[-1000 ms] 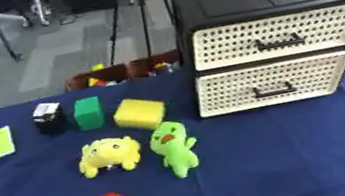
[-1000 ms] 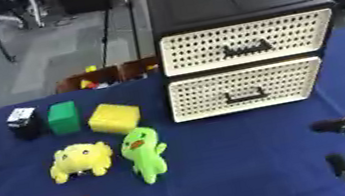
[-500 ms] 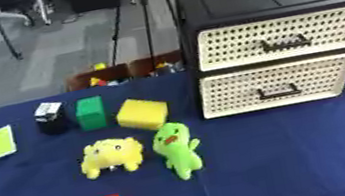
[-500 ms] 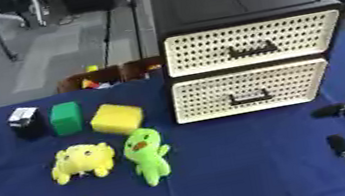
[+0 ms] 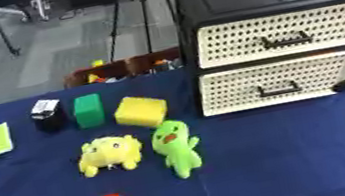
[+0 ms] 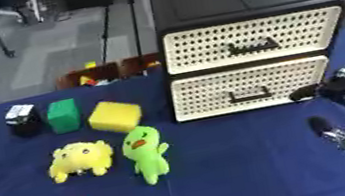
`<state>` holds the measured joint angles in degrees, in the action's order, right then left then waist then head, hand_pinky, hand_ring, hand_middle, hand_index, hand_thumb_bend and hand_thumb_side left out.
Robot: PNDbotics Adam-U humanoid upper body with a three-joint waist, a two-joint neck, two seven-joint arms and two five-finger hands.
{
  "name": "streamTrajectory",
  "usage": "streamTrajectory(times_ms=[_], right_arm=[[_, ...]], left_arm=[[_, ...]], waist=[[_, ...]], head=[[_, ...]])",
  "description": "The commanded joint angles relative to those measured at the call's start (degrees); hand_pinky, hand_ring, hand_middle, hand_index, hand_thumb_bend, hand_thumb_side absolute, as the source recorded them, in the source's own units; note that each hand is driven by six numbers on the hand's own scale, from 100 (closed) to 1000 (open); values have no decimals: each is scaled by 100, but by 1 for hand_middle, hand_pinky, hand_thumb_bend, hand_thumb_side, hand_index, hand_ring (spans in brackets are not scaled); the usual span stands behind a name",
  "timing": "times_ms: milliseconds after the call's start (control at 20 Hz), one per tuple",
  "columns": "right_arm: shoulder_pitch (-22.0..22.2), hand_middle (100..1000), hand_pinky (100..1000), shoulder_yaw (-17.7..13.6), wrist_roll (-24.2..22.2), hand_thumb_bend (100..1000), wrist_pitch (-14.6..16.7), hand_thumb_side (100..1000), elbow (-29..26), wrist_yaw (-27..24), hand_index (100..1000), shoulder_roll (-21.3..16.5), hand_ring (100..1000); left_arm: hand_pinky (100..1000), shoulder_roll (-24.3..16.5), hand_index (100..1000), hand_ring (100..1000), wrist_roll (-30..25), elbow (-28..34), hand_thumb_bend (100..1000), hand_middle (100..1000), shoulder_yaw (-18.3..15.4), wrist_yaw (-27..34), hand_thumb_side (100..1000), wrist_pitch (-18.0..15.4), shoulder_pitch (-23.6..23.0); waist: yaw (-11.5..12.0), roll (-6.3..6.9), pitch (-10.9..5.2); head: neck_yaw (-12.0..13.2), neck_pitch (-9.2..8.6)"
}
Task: Pick up objects from table and place into drawer.
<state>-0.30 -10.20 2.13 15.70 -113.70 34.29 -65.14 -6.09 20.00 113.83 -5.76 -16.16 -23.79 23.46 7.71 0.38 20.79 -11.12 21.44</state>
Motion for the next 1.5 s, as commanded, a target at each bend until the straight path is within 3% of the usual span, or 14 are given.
streamTrajectory(times_ms=[50,650,1150,1500], right_arm=[[-130,100,189,-38,-158,100,-194,208,-89,-263,830,-314,128],[-487,100,234,81,-1171,100,-585,198,-89,-629,857,-315,168],[-565,100,231,91,-1259,100,-1221,198,-89,-950,897,-308,156],[-487,100,229,67,-1299,100,-1539,196,-89,-821,901,-268,162]], left_arm=[[498,-109,887,700,-50,76,153,683,42,47,796,2,26],[494,-64,888,698,-133,76,131,676,91,153,800,10,56],[492,-54,886,697,-194,76,118,671,118,211,801,12,86],[490,-37,880,697,-232,76,111,666,132,247,802,10,99]], waist=[[38,-39,-66],[318,-122,94],[495,-168,177],[574,-183,255]], head=[[-69,-117],[-259,-197],[-375,-286],[-458,-407]])
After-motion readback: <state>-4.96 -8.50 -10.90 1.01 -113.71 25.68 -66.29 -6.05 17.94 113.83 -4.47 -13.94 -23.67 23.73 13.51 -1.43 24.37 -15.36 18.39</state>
